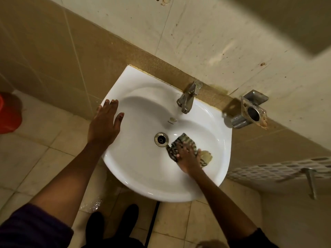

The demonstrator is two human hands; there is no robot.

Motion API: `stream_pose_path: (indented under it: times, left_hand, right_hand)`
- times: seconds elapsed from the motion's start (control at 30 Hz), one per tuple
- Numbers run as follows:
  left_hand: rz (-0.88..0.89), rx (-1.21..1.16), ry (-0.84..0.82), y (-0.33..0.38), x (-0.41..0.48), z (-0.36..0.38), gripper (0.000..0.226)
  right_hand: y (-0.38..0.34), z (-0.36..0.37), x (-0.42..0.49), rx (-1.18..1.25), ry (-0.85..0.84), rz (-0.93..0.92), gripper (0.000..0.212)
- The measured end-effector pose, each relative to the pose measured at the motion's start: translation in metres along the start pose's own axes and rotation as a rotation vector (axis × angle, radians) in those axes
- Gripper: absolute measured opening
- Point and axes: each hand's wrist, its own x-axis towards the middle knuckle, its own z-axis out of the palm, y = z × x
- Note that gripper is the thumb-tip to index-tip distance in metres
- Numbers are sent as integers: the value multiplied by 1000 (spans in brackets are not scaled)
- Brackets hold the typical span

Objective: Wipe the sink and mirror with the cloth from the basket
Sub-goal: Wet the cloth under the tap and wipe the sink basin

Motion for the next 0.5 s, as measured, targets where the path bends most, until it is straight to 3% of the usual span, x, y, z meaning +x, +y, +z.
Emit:
stream_pose_path:
  times: [0.07,0.17,0.23,0.3,0.37,0.5]
  left_hand:
    - [17,-7,9,-1,1,1,50]
    - [44,13,7,-11,5,5,53]
    - [42,20,0,-15,6,7,52]
    - [47,27,4,-16,8,10,51]
    - [51,31,16,-16,8,11,50]
    - [40,46,32,-14,6,10,50]
  right_hand:
    - [-53,2,-4,249,-59,-71,54]
    - [-142,-10,-18,519,-131,-324,51]
    - [-175,-16,-23,563,-105,-438,52]
    - [-169,-16,-6,429,-64,-515,54]
    - [-135,-11,19,231,7,-499,56]
    - [-87,5,49,290,91,-225,56]
